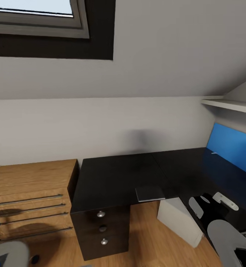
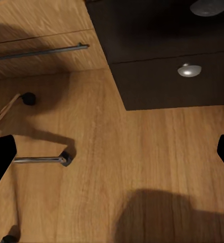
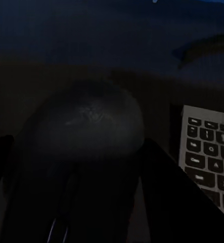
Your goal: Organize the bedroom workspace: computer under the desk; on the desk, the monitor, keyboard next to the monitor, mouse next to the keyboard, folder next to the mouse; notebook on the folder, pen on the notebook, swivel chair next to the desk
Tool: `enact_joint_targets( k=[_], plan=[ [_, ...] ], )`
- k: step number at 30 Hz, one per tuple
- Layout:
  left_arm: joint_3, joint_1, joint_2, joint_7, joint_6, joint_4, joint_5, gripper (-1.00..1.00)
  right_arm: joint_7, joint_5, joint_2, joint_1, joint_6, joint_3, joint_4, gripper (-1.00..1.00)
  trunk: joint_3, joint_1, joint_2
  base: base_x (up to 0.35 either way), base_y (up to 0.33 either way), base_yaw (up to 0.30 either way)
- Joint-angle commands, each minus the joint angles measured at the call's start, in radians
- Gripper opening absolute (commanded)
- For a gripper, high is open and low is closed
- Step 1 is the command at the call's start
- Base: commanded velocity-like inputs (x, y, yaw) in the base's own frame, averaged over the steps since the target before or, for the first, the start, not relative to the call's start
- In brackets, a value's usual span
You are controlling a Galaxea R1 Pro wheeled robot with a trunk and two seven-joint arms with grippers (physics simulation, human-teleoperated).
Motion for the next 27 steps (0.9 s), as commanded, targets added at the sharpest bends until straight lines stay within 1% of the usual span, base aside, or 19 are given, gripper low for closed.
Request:
enact_joint_targets(
  k=[1, 7, 10, 15, 20, 23, 24, 27],
  plan=[
    [-0.008, -0.002, 0.001, 0.006, -0.007, 0.0, 0.011, 1.0, 0.0, -0.013, 0.0, -0.001, -0.012, 0.001, -0.001, -1.0, -0.001, 0.0, -0.001, 0.0, 0.0, -0.213],
    [-0.008, -0.002, 0.001, 0.006, -0.006, 0.0, 0.011, 1.0, 0.002, -0.014, 0.0, -0.001, -0.012, 0.001, 0.001, -1.0, -0.003, 0.0, -0.001, 0.0, 0.0, -0.133],
    [-0.008, -0.002, 0.001, 0.006, -0.005, 0.0, 0.011, 1.0, 0.002, -0.014, 0.001, -0.001, -0.012, 0.001, 0.001, -1.0, -0.004, 0.0, -0.001, 0.0, 0.0, -0.03],
    [-0.008, -0.002, 0.0, 0.006, -0.004, 0.009, 0.011, 1.0, 0.003, -0.012, 0.014, -0.001, -0.013, 0.001, 0.004, -1.0, -0.004, 0.0, -0.001, 0.0, 0.0, -0.005],
    [-0.008, -0.002, 0.0, 0.006, -0.003, 0.013, 0.011, 1.0, 0.01, -0.011, 0.015, -0.001, -0.014, 0.002, 0.006, -1.0, -0.005, 0.0, -0.001, 0.0, 0.0, 0.0],
    [-0.008, -0.002, 0.0, 0.006, -0.003, 0.014, 0.011, 1.0, 0.03, -0.009, 0.014, -0.001, -0.014, 0.002, 0.006, -1.0, -0.005, 0.0, -0.001, 0.0, 0.0, 0.0],
    [-0.008, -0.002, 0.0, 0.006, -0.004, 0.014, 0.011, 1.0, 0.047, -0.007, 0.013, -0.001, -0.016, 0.002, 0.015, -1.0, -0.005, 0.0, -0.001, 0.025, 0.0, 0.0],
    [-0.008, -0.002, 0.0, 0.007, -0.005, 0.014, 0.011, 1.0, 0.067, -0.005, 0.012, -0.001, -0.039, 0.004, 0.04, -1.0, -0.005, 0.0, -0.001, 0.141, -0.01, 0.0]
  ],
)
